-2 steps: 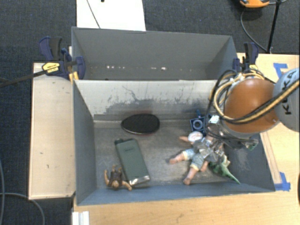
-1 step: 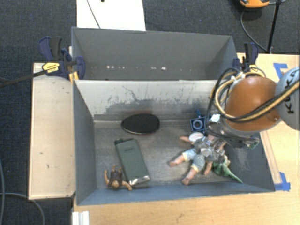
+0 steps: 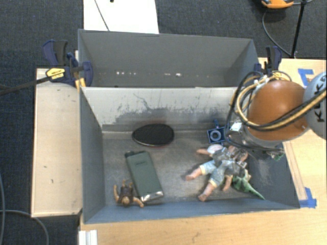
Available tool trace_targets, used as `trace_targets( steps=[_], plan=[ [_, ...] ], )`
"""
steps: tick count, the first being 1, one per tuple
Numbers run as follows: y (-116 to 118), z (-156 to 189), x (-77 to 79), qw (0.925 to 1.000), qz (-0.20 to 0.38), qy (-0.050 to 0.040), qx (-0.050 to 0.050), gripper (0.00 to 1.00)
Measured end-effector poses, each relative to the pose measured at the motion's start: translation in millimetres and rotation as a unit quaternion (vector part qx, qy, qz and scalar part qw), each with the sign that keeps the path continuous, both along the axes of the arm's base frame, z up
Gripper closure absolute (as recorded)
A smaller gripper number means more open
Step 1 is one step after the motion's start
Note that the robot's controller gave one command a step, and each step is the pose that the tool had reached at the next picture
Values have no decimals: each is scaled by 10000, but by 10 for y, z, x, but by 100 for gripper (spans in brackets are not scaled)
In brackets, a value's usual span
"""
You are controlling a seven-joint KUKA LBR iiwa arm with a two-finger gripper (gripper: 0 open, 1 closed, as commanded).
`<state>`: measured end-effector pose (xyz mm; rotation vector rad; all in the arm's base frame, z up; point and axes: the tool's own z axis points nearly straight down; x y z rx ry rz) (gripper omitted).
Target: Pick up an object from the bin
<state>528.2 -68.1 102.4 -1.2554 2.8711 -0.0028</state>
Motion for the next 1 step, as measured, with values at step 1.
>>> trace_targets(
  steps=[1],
  plan=[
    [-1,114,-5,10000,-5,12,-2,100]
  ],
)
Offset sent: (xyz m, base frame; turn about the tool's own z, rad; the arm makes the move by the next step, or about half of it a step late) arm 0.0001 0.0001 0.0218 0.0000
